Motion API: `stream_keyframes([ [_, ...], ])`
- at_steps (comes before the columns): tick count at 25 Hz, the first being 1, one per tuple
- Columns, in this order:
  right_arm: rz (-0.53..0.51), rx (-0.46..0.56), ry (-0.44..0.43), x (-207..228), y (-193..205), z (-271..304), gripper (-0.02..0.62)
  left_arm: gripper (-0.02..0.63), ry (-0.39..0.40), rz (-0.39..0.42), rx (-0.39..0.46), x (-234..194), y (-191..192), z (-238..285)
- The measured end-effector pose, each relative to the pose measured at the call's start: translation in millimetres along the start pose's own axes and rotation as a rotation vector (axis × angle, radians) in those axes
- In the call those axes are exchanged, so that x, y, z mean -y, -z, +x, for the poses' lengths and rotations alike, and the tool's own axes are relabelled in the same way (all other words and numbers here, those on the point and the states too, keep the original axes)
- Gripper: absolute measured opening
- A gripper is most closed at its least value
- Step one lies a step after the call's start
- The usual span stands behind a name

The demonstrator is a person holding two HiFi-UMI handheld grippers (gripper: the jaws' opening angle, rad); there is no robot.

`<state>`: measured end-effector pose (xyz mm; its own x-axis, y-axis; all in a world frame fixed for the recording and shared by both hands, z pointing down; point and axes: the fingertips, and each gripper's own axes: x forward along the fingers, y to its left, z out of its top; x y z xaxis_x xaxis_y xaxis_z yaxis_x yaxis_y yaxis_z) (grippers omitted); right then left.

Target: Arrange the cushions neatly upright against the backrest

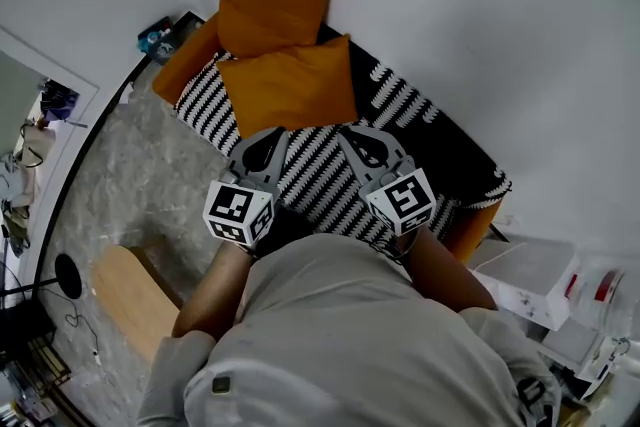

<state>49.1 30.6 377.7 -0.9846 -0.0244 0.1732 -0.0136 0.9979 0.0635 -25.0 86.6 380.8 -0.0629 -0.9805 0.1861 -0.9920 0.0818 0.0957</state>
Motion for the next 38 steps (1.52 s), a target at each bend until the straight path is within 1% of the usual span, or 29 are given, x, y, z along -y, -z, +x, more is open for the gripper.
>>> stream_keyframes([
  [5,0.019,-0.031,0.004,34.0,5.4,51.9,0.026,0.009,0.034,-0.008,-0.041,-43.6,-0.8,38.2],
  [11,0.029,-0.086,0.005,65.3,14.0,118.6,0.029,0.011,0.074,-0.008,-0.108,-107.7,3.6,77.4],
  [16,0.050,-0.138,0.013,96.9,27.2,169.3,0.031,0.011,0.125,-0.027,-0.177,-156.4,15.7,113.8],
  [20,0.063,-0.198,0.004,115.6,47.6,204.9,0.033,0.012,0.156,-0.010,-0.232,-190.5,30.9,137.3],
  [21,0.059,-0.217,0.003,120.1,54.1,213.4,0.044,0.012,0.164,-0.007,-0.248,-199.3,36.2,142.6],
  [23,0.046,-0.258,-0.001,129.1,67.5,230.7,0.100,0.012,0.177,0.002,-0.279,-217.6,47.7,152.4],
  [25,0.029,-0.302,-0.015,137.2,81.8,247.0,0.122,0.018,0.189,0.020,-0.317,-235.5,60.9,161.7],
  [26,0.016,-0.324,-0.024,141.3,89.0,254.2,0.134,0.029,0.196,0.032,-0.339,-243.2,68.3,166.3],
  [28,-0.021,-0.367,-0.043,149.9,102.4,266.5,0.159,0.072,0.215,0.056,-0.389,-255.5,83.1,175.0],
  [32,-0.095,-0.447,-0.085,168.8,132.0,292.5,0.188,0.115,0.251,0.109,-0.461,-280.0,111.2,195.8],
  [34,-0.134,-0.497,-0.103,178.6,153.8,306.7,0.195,0.136,0.266,0.133,-0.505,-295.1,129.1,205.8],
  [36,-0.169,-0.561,-0.119,188.4,178.5,318.1,0.213,0.162,0.284,0.140,-0.546,-308.1,146.3,215.6],
  [38,-0.185,-0.621,-0.143,196.2,202.6,328.5,0.230,0.191,0.305,0.157,-0.586,-318.9,162.3,224.4],
])
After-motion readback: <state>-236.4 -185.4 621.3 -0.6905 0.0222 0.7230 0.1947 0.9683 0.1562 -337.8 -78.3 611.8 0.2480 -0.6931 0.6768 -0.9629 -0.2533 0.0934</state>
